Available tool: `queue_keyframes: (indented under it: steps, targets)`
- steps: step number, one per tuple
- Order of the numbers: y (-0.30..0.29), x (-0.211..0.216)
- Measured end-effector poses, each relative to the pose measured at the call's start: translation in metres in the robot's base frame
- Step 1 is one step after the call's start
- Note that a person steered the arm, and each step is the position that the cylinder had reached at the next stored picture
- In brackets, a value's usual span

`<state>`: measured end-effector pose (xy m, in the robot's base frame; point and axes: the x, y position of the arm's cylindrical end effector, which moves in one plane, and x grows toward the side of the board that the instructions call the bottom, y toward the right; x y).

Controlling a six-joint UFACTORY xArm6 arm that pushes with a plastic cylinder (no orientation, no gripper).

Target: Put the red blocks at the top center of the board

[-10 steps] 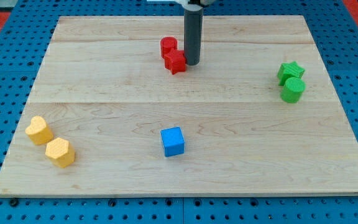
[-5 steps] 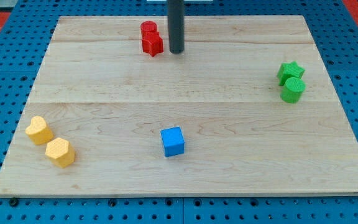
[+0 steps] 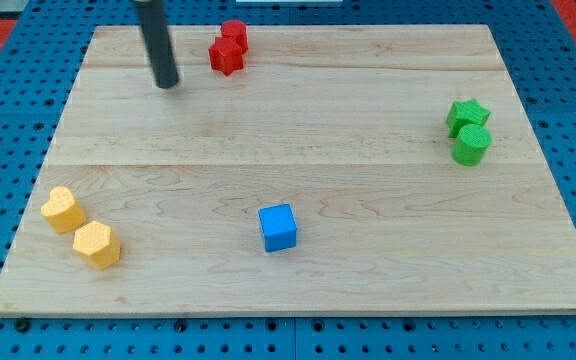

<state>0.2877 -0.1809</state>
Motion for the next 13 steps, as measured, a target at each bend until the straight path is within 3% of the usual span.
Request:
queue_keyframes:
  steps: [1,2,4,5,6,7,8,9,10,11,13]
  targets:
    - [0.013,-0.045]
    - [0.075,-0.066]
    - [0.095,-0.095]
    - [0.155,-0.083]
    - [0.156,-0.070]
    - [0.073,-0.081]
    - [0.072,-0.055]
    - [0.087,-0.026]
    - [0.143,-0.009]
    - [0.151,0.019]
    - [0.197,0.017]
